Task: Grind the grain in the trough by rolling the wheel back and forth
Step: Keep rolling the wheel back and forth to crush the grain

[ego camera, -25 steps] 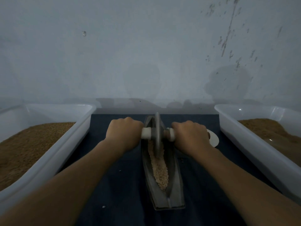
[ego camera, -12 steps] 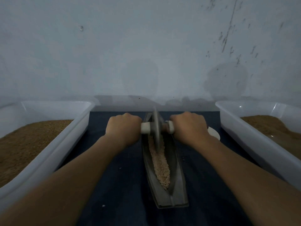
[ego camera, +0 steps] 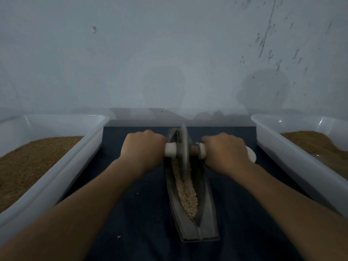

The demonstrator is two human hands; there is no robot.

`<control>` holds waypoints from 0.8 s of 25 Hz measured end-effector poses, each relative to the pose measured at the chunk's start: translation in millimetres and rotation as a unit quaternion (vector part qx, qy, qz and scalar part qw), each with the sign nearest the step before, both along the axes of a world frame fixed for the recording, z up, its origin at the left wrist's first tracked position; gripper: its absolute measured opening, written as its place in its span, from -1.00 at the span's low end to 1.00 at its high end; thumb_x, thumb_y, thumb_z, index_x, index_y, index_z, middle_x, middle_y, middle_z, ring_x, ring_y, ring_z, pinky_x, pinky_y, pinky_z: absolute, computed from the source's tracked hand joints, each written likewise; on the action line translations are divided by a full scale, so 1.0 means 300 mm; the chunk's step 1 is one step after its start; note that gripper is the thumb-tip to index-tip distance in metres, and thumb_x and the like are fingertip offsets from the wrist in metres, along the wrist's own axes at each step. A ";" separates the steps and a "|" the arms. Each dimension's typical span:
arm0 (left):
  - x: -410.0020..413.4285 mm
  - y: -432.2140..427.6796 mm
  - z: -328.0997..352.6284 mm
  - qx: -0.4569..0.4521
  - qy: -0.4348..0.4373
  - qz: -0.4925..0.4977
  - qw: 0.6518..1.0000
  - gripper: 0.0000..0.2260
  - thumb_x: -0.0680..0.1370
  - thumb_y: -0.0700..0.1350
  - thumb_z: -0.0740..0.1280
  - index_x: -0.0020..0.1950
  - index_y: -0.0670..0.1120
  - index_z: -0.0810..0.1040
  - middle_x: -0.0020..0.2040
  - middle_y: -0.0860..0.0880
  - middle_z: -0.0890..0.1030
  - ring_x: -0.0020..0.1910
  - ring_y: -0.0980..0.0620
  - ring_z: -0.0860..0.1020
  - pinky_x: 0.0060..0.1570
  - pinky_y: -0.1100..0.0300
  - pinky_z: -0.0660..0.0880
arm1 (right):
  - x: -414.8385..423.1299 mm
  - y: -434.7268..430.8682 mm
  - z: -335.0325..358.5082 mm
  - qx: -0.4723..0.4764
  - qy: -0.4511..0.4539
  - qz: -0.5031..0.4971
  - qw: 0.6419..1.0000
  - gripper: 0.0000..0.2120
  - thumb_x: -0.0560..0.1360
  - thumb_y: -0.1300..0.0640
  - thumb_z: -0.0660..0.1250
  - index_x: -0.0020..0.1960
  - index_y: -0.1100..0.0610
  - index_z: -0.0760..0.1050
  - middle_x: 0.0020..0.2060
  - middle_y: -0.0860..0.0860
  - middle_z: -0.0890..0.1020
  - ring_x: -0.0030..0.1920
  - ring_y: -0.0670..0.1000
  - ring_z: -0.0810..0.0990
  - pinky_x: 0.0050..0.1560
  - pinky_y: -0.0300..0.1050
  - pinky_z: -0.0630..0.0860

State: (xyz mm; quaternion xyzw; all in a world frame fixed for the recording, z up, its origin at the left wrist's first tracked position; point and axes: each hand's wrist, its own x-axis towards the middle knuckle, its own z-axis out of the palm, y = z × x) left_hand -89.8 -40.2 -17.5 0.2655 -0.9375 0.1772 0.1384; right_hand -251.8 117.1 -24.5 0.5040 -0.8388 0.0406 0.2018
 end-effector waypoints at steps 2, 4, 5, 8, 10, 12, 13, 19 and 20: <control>-0.035 -0.028 0.020 0.033 -0.010 0.015 0.999 -0.87 0.51 -0.02 0.32 0.05 0.08 0.54 -0.12 0.02 0.53 -0.20 -0.04 0.51 -0.24 0.06 0.39 | -0.013 -0.057 0.028 0.002 -0.001 -0.008 1.000 -0.82 0.43 -0.05 0.40 -0.17 -0.08 0.39 -0.28 -0.06 0.44 -0.18 0.08 0.56 -0.25 -0.07 0.35; 0.008 -0.004 0.012 0.050 -0.021 0.011 0.998 -0.87 0.50 0.01 0.33 0.04 0.11 0.53 -0.14 0.05 0.51 -0.22 -0.02 0.47 -0.26 0.06 0.37 | 0.009 -0.023 0.031 0.001 0.017 -0.001 1.000 -0.76 0.41 -0.05 0.40 -0.24 -0.10 0.33 -0.32 -0.10 0.39 -0.26 0.03 0.49 -0.31 -0.11 0.31; 0.047 0.020 -0.001 0.041 -0.022 0.002 0.999 -0.88 0.48 0.03 0.35 0.01 0.13 0.52 -0.20 0.08 0.46 -0.26 0.01 0.43 -0.30 0.08 0.34 | 0.022 0.018 0.013 0.001 0.020 0.009 1.000 -0.72 0.39 -0.05 0.41 -0.28 -0.11 0.28 -0.34 -0.12 0.39 -0.32 -0.02 0.45 -0.37 -0.14 0.26; 0.130 0.085 -0.032 -0.050 0.006 -0.052 0.997 -0.83 0.37 0.08 0.42 -0.17 0.15 0.44 -0.39 0.12 0.23 -0.48 0.10 0.21 -0.48 0.21 0.10 | 0.044 0.152 -0.048 -0.004 -0.002 0.026 1.000 -0.76 0.32 -0.10 0.34 -0.34 -0.19 0.26 -0.40 -0.14 0.42 -0.38 -0.17 0.35 -0.47 -0.22 0.12; 0.122 0.083 -0.027 -0.076 0.003 -0.067 0.995 -0.81 0.35 0.06 0.44 -0.21 0.14 0.42 -0.41 0.12 0.19 -0.51 0.11 0.16 -0.49 0.23 0.05 | 0.034 0.165 -0.061 -0.003 -0.015 0.037 0.999 -0.80 0.31 -0.13 0.31 -0.31 -0.29 0.27 -0.41 -0.15 0.42 -0.38 -0.20 0.33 -0.47 -0.23 0.10; 0.064 0.051 -0.020 -0.044 -0.003 -0.026 0.999 -0.89 0.43 0.03 0.39 -0.10 0.13 0.48 -0.34 0.09 0.29 -0.43 0.04 0.32 -0.42 0.16 0.25 | 0.011 0.096 -0.044 -0.003 -0.005 0.020 1.000 -0.79 0.35 -0.11 0.37 -0.26 -0.19 0.31 -0.36 -0.13 0.44 -0.35 -0.09 0.43 -0.44 -0.19 0.18; 0.025 0.025 -0.010 -0.029 -0.003 -0.006 1.000 -0.90 0.47 0.01 0.36 -0.03 0.11 0.51 -0.29 0.07 0.35 -0.35 0.00 0.38 -0.35 0.10 0.32 | -0.005 0.043 -0.026 -0.003 -0.002 0.008 1.000 -0.79 0.38 -0.10 0.38 -0.23 -0.14 0.33 -0.31 -0.12 0.45 -0.30 -0.02 0.49 -0.39 -0.14 0.25; 0.019 0.020 0.013 0.012 -0.015 0.005 1.000 -0.89 0.50 0.02 0.34 0.01 0.12 0.51 -0.22 0.06 0.40 -0.27 -0.02 0.44 -0.28 0.08 0.36 | 0.000 0.003 0.013 0.013 0.001 0.002 1.000 -0.77 0.44 -0.08 0.40 -0.20 -0.11 0.33 -0.23 -0.09 0.51 -0.19 0.03 0.56 -0.28 -0.09 0.35; 0.064 0.044 -0.007 -0.009 -0.004 -0.018 1.000 -0.89 0.47 0.05 0.36 -0.05 0.13 0.49 -0.29 0.09 0.34 -0.33 0.02 0.38 -0.34 0.11 0.32 | 0.019 0.057 -0.009 0.002 0.021 0.021 1.000 -0.72 0.40 -0.06 0.41 -0.25 -0.13 0.27 -0.27 -0.11 0.50 -0.28 -0.03 0.50 -0.37 -0.13 0.31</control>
